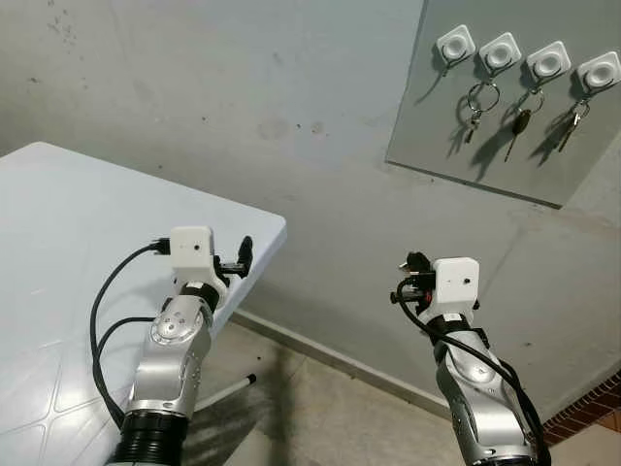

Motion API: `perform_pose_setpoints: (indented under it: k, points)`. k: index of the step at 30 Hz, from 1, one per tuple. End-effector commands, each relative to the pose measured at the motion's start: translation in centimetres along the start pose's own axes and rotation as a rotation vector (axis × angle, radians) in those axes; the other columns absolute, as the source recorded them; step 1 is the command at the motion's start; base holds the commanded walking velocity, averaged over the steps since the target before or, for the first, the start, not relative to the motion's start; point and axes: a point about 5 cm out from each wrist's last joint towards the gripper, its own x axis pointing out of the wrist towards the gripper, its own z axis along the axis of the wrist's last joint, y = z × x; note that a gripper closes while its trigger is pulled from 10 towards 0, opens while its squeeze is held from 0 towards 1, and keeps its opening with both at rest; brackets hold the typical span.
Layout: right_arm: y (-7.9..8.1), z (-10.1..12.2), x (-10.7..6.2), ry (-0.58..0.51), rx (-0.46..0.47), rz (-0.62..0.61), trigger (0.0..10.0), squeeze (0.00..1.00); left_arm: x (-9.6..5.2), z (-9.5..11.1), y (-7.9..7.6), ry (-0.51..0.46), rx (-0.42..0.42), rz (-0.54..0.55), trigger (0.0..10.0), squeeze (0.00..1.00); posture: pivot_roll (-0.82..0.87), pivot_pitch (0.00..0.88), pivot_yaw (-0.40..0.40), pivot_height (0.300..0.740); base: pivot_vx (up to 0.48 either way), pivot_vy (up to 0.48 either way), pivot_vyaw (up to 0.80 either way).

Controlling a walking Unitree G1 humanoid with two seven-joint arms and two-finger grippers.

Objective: Hang keys on a hook

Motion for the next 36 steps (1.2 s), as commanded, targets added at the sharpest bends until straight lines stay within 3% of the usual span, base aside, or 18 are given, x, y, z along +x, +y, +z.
perform_pose_setpoints:
  k: [1, 7, 18, 36]
  points:
    - [0.1, 0.36, 0.1, -0.009, -0.005, 0.004, 10.0, 0.0, 0.05, 0.58, -0.74, -0.025, 0.05, -0.055, 10.0, 0.0, 0.01, 0.0, -0.004, 0.74, 0.0, 0.0, 0.0]
    - [0.05, 0.66, 0.48, -0.018, -0.008, 0.009, 10.0, 0.0, 0.29, 0.96, -1.27, -0.029, 0.051, -0.111, 10.0, 0.0, 0.01, 0.0, -0.004, 0.74, 0.0, 0.0, 0.0]
    - [-0.05, 0.45, 0.2, -0.017, 0.026, -0.009, 10.0, 0.0, 0.16, 0.74, -0.66, -0.011, 0.018, -0.092, 10.0, 0.0, 0.01, 0.0, 0.002, 0.74, 0.0, 0.0, 0.0]
    - [0.17, 0.42, 0.29, -0.014, 0.03, -0.004, 10.0, 0.0, -0.02, 0.76, -0.68, -0.007, 0.011, -0.096, 10.0, 0.0, 0.01, 0.0, 0.004, 0.74, 0.277, 0.0, 0.0]
